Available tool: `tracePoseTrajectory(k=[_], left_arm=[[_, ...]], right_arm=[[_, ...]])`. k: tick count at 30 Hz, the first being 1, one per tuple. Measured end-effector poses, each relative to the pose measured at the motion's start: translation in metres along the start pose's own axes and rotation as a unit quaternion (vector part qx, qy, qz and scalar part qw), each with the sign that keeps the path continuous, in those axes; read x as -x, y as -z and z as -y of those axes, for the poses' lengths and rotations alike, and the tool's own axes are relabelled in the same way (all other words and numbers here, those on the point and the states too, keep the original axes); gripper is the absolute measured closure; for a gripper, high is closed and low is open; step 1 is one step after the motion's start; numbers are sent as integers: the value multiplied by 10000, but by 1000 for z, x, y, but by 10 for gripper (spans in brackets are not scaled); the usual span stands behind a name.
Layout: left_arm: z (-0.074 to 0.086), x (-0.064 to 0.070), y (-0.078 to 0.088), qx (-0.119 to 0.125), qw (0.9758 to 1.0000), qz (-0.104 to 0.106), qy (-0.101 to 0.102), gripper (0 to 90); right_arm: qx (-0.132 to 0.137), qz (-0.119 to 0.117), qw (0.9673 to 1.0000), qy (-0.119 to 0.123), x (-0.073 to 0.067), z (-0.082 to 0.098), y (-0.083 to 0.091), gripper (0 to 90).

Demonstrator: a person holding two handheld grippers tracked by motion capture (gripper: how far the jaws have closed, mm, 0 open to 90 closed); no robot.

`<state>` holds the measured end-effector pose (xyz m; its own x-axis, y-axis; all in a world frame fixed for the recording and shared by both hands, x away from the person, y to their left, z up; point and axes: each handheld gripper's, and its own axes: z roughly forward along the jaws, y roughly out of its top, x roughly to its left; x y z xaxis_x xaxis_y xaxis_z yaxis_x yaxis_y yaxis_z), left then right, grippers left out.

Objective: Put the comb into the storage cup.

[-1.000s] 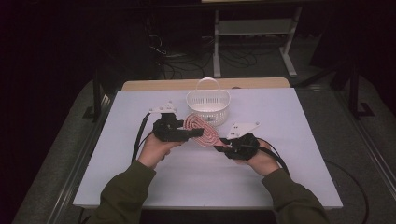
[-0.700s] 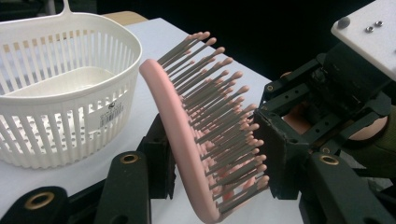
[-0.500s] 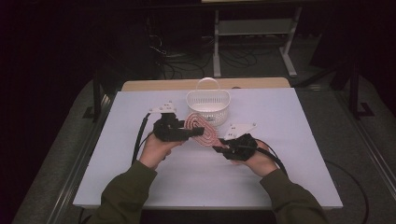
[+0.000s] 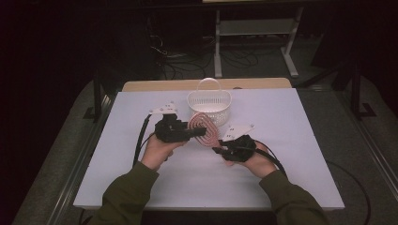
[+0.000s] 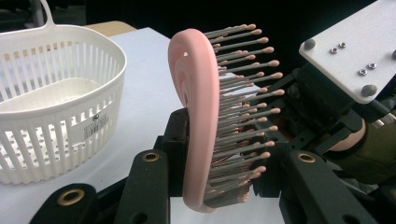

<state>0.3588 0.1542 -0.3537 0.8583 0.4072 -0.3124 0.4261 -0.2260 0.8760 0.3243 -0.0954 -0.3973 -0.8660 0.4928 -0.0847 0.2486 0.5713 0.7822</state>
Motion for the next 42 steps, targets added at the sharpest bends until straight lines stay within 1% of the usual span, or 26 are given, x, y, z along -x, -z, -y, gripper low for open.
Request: tracePoseTrajectory(k=[5, 9, 12, 15, 18, 20, 23, 28, 32, 35, 37, 39, 42], left_arm=[[-1, 2, 0, 40, 10000, -33, -39, 644], [-1, 3, 1, 69, 9999, -48, -83, 645], [-1, 3, 1, 108, 9999, -69, -106, 646], [-2, 2, 4, 164, 9997, -106, -115, 646], [-3, 1, 8, 225, 9996, -151, -99, 646], [-3, -1, 11, 262, 9994, -184, -106, 646], [-4, -3, 15, 287, 9993, -235, -94, 646], [-4, -4, 19, 329, 9989, -315, -100, 646], [-5, -5, 21, 346, 9988, -327, -127, 646], [-4, -6, 23, 351, 9988, -328, -120, 646], [-5, -6, 24, 358, 9988, -324, -125, 646], [-5, -7, 25, 368, 9987, -337, -134, 646], [-5, -8, 28, 401, 9985, -358, -136, 646]], right_arm=[[26, 7, 10000, 14, 0, 0, 0, 666], [52, 2, 10000, 2, 0, 0, 0, 638], [74, -15, 10000, -1, 0, 0, -1, 611], [119, -33, 9999, -59, 0, 0, -1, 565], [169, -42, 9997, -195, 2, 0, -1, 497], [183, -92, 9993, -297, 3, 1, 0, 444], [200, -110, 9989, -399, 5, 1, 1, 392], [203, -119, 9980, -592, 9, 3, 4, 337], [219, -116, 9968, -760, 14, 6, 8, 296], [211, -50, 9958, -888, 18, 10, 12, 260], [189, 37, 9951, -970, 20, 13, 14, 242], [192, 55, 9941, -1062, 22, 16, 17, 221], [202, 37, 9930, -1166, 24, 22, 21, 149]])
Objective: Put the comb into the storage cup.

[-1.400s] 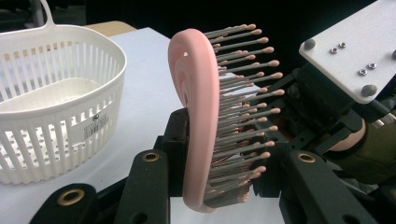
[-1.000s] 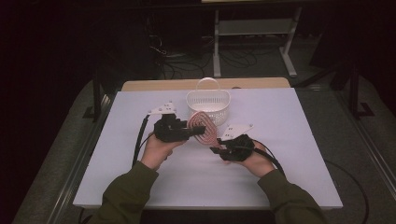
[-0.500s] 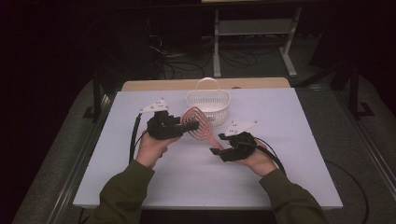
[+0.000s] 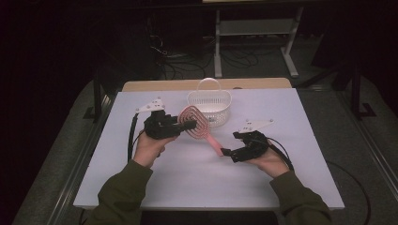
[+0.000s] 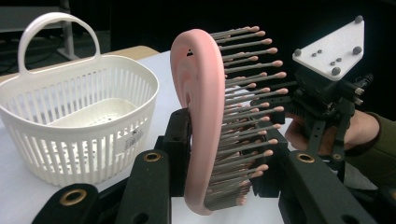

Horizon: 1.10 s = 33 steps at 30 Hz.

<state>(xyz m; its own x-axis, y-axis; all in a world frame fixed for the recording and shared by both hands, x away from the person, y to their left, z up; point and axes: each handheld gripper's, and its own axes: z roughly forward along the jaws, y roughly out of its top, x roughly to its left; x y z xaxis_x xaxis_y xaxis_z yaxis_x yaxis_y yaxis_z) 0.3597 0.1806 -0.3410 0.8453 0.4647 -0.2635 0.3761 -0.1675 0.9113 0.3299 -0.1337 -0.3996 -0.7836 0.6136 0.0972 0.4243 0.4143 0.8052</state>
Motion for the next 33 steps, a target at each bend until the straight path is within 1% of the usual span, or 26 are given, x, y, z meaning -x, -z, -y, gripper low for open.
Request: tracePoseTrajectory(k=[3, 7, 9, 11, 12, 14, 15, 19, 22, 24, 29, 33], left_arm=[[-1, 0, 3, 19, 10000, -19, -20, 646], [-3, -1, 7, 75, 10000, -48, -34, 646], [-4, -1, 10, 109, 9999, -76, -35, 646], [-6, -2, 12, 138, 9999, -82, -33, 646], [-6, -2, 13, 148, 9998, -95, -44, 646], [-7, -2, 14, 166, 9998, -107, -45, 646], [-7, -2, 15, 172, 9998, -106, -61, 646], [-8, -1, 17, 200, 9997, -104, -62, 646], [-9, -1, 17, 212, 9997, -99, -66, 646], [-9, -1, 18, 214, 9997, -97, -71, 647], [-9, -2, 19, 239, 9997, -54, -58, 647], [-11, 0, 20, 252, 9996, -65, -93, 647]], right_arm=[[35, 118, 9999, -31, 2, 6, 5, 107], [70, 198, 9997, -132, 3, 17, 12, 4], [65, 244, 9996, -147, 3, 24, 16, 0], [71, 227, 9995, -200, 3, 32, 21, 0], [33, 237, 9995, -225, 2, 35, 22, 0], [37, 244, 9995, -175, 1, 41, 24, 0], [25, 254, 9995, -192, 0, 44, 25, 0], [55, 239, 9994, -263, 0, 55, 30, 0], [84, 282, 9990, -325, 0, 64, 33, 0], [116, 291, 9988, -371, 0, 68, 35, 0], [77, 329, 9985, -426, 2, 77, 40, 0], [94, 324, 9986, -415, 3, 78, 41, 0]])
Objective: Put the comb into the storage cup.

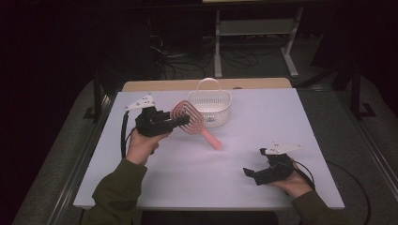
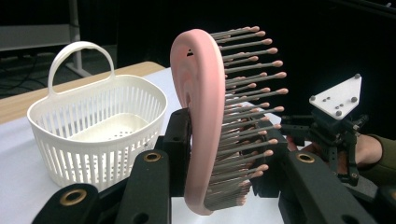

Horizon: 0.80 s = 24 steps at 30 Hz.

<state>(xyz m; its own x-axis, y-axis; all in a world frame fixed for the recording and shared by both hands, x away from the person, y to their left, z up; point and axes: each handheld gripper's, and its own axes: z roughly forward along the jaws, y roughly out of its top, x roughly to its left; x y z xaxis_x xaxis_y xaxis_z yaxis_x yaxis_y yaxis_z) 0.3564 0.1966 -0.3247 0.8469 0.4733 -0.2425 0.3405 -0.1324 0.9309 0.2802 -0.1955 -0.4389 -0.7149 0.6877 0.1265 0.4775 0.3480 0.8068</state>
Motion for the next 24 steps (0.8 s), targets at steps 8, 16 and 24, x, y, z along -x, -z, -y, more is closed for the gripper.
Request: tracePoseTrajectory(k=[8, 16, 24], left_arm=[[-15, 2, 5, 190, 9998, 62, -40, 647], [-27, 0, 1, 331, 9994, 103, -66, 646], [-34, -6, -4, 484, 9987, 121, -40, 646]], right_arm=[[-79, -60, 9999, 60, -1, 0, -3, 0], [-68, -68, 9999, 53, -1, 0, -3, 0], [-65, -73, 9999, 62, -1, 0, -3, 0]])
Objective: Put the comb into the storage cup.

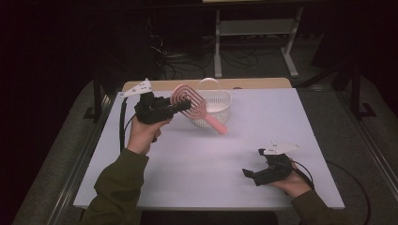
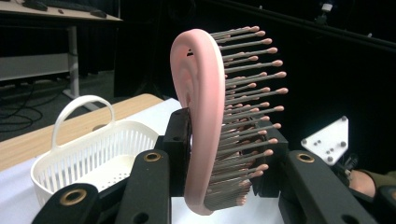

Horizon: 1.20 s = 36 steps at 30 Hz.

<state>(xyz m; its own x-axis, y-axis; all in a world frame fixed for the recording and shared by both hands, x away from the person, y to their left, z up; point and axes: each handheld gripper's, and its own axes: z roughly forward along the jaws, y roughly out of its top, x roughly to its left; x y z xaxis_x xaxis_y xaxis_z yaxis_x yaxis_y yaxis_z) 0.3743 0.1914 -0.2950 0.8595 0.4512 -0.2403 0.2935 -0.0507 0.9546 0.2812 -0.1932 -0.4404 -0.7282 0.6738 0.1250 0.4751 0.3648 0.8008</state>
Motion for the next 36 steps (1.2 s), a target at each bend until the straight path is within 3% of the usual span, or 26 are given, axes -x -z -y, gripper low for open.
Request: tracePoseTrajectory(k=[16, 36], left_arm=[[-9, -21, -7, 373, 9992, -77, 150, 646], [-26, -48, -23, 447, 9980, -426, 107, 646]], right_arm=[[-42, -33, 10000, 67, -1, 0, -1, 0], [-25, -30, 10000, 72, -1, 0, 0, 0]])
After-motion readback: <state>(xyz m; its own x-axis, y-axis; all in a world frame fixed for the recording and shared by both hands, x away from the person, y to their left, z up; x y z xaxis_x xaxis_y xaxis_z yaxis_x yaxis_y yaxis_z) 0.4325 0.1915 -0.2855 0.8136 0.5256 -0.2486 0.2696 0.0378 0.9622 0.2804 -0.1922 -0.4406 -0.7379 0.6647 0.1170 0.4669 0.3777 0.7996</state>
